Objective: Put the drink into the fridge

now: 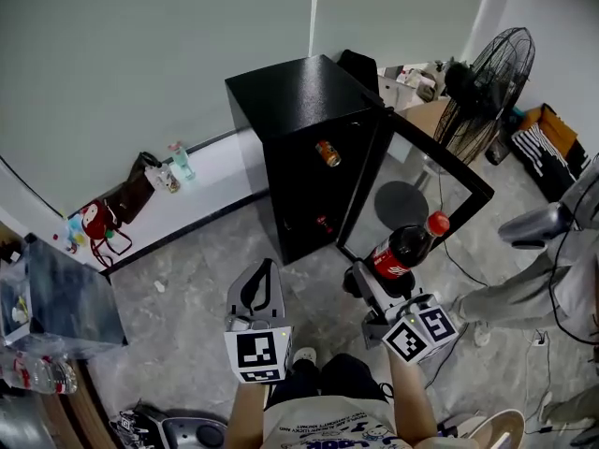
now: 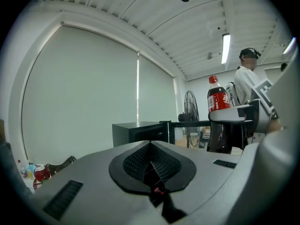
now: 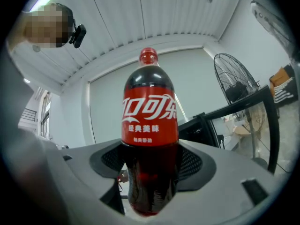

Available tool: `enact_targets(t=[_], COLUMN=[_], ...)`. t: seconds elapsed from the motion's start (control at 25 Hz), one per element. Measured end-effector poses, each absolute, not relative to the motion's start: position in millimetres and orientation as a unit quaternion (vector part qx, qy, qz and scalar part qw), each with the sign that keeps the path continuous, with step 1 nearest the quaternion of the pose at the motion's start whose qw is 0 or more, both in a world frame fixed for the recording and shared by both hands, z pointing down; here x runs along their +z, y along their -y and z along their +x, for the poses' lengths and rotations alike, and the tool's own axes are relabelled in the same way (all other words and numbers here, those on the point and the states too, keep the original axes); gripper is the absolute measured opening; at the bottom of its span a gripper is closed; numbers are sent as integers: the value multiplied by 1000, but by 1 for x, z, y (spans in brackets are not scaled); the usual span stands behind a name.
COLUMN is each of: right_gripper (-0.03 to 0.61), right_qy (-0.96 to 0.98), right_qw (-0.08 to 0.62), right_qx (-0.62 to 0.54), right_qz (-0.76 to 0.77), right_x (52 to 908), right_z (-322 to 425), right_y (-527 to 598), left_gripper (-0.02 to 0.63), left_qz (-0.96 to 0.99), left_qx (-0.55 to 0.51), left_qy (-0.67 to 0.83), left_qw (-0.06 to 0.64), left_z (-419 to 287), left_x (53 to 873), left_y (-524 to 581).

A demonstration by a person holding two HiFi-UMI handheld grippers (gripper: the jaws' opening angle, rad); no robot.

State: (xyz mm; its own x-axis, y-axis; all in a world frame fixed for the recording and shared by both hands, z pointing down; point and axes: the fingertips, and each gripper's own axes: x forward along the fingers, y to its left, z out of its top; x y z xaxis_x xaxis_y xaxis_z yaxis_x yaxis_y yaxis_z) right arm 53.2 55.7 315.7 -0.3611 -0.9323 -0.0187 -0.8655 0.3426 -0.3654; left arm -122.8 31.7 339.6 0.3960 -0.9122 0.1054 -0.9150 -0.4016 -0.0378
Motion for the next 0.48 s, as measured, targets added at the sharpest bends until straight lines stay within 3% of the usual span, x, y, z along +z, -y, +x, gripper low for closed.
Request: enact_targets(t=[0.48], right_gripper=[304], right_qy=[-832], right_qw=[73], right_qx=[-180], right_qz=[-520], right_x=[358], right_z=[69], right_y=[41], left_gripper=[5], left_qz=[837], left_qx=[104], left_qy=[534], left_qw=[54], left_z=[-74], left_x=[400], left_y=[51])
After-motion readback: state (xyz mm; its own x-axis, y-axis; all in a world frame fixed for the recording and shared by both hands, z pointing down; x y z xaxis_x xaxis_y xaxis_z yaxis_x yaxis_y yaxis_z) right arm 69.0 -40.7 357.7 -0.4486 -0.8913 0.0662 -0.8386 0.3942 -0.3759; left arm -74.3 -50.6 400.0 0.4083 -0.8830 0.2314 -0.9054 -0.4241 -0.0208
